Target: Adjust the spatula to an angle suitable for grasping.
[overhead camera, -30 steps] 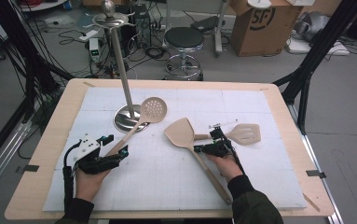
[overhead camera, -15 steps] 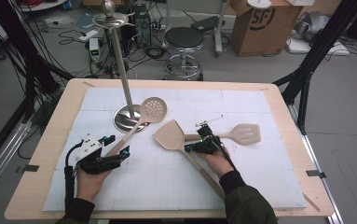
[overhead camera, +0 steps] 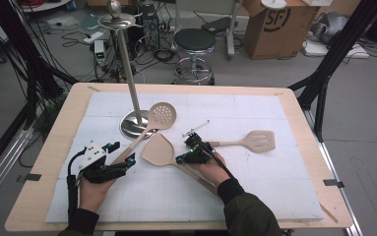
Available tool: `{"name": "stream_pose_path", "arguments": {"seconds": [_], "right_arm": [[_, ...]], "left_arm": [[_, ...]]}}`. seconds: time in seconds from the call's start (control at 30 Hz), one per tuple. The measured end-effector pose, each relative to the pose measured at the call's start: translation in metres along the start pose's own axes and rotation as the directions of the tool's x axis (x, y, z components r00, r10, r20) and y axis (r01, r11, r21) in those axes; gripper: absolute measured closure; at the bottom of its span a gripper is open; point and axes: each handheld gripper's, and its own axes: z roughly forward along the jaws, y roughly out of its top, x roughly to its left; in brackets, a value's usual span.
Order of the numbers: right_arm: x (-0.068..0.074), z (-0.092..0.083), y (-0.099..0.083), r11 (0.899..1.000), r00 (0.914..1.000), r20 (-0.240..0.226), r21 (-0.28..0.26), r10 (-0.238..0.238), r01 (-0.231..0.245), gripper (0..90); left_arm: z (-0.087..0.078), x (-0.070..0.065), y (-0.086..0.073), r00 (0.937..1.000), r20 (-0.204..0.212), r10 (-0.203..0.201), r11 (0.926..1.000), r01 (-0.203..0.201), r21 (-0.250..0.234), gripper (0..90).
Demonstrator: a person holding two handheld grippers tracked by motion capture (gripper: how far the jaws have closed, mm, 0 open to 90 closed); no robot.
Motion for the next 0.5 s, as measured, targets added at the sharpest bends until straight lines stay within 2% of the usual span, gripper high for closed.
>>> {"name": "stream_pose_path", "arguments": {"seconds": [0.1,0.17,0.33,0.4,0.43,0.5], "right_arm": [[0.005,0.003,0.0,1.0,0.9996,-0.018,0.006,-0.02,0.02,89.9],[0.01,0.005,0.0,0.999,0.9977,-0.045,0.017,-0.051,0.052,90.0],[0.021,0.01,-0.001,0.993,0.9908,-0.079,0.027,-0.11,0.112,89.9],[0.025,0.012,-0.001,0.989,0.9858,-0.099,0.036,-0.136,0.14,90.0],[0.03,0.013,-0.002,0.984,0.9795,-0.119,0.046,-0.163,0.169,90.0],[0.033,0.014,-0.003,0.982,0.9766,-0.127,0.049,-0.173,0.181,89.9]], "left_arm": [[-0.006,0.008,0.001,0.9993,-0.019,-0.031,0.9993,0.031,-0.022,29.0],[-0.008,0.011,0.001,0.9986,-0.027,-0.045,0.9985,0.044,-0.033,28.9],[-0.009,0.012,0.002,0.9985,-0.047,-0.029,0.9991,0.028,-0.031,29.0],[-0.01,0.012,0.002,0.9985,-0.048,-0.026,0.9991,0.025,-0.034,29.0],[-0.01,0.013,0.003,0.9983,-0.05,-0.028,0.999,0.027,-0.035,28.9],[-0.011,0.015,0.003,0.998,-0.053,-0.034,0.9988,0.032,-0.038,28.9]]}}
